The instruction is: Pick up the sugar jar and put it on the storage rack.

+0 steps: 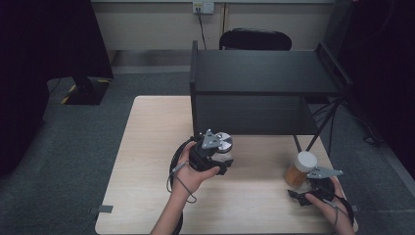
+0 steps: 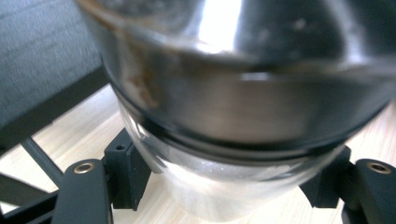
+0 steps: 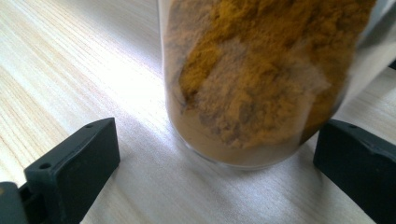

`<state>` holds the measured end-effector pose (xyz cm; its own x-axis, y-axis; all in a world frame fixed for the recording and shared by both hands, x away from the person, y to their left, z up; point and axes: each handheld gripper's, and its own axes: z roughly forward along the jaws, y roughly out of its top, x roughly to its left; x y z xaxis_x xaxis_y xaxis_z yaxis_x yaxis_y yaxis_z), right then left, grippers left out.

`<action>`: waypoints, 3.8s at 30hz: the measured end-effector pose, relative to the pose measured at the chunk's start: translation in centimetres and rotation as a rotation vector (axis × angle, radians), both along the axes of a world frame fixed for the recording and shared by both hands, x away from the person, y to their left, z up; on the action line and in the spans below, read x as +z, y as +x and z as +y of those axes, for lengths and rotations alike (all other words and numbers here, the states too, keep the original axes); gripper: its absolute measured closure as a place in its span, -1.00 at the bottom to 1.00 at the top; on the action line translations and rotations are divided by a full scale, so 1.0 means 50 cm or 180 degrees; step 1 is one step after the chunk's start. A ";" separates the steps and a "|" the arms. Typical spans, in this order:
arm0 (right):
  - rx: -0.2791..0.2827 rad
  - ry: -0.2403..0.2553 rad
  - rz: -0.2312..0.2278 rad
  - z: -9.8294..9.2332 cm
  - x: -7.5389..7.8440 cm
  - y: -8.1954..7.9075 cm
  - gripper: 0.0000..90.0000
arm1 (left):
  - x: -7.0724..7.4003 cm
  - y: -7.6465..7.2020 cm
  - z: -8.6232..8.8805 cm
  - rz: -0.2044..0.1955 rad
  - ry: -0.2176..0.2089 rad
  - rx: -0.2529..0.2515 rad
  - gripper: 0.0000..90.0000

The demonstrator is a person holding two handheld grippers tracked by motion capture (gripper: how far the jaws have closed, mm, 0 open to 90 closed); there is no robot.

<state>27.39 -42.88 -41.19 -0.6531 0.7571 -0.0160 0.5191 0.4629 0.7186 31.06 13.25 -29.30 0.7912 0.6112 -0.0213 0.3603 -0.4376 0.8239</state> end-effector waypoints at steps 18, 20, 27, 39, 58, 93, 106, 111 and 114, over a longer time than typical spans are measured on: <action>0.0000 0.0000 0.0001 0.000 0.000 0.000 -1.00 | 0.044 0.037 -0.035 -0.0011 0.0020 0.0036 -0.32; 0.0000 0.0000 0.0001 0.000 0.000 0.000 -1.00 | 0.049 0.040 -0.040 -0.0013 0.0016 0.0049 -0.32; 0.0001 0.0000 0.0000 0.000 0.000 0.000 -1.00 | 0.065 0.052 -0.063 -0.0034 0.0074 0.0111 -0.32; 0.0000 0.0000 0.0001 0.000 0.000 0.000 -1.00 | 0.079 0.069 -0.105 -0.0090 0.0146 0.0281 -0.32; -0.0001 0.0000 0.0001 0.000 0.000 0.000 -1.00 | 0.067 0.102 -0.124 -0.0062 0.0112 0.0499 -0.32; -0.0001 0.0004 0.0002 0.000 0.000 0.000 -1.00 | 0.060 0.145 -0.158 -0.0091 0.0082 0.0666 -0.32; 0.0000 0.0004 0.0001 0.000 0.000 0.000 -1.00 | 0.062 0.155 -0.163 -0.0070 0.0089 0.0692 -0.32; -0.0001 0.0004 0.0002 0.000 0.000 0.000 -1.00 | 0.059 0.157 -0.163 -0.0073 0.0063 0.0694 -0.32; -0.0001 0.0004 0.0002 0.000 0.000 0.000 -1.00 | 0.059 0.156 -0.165 -0.0076 0.0066 0.0715 -0.32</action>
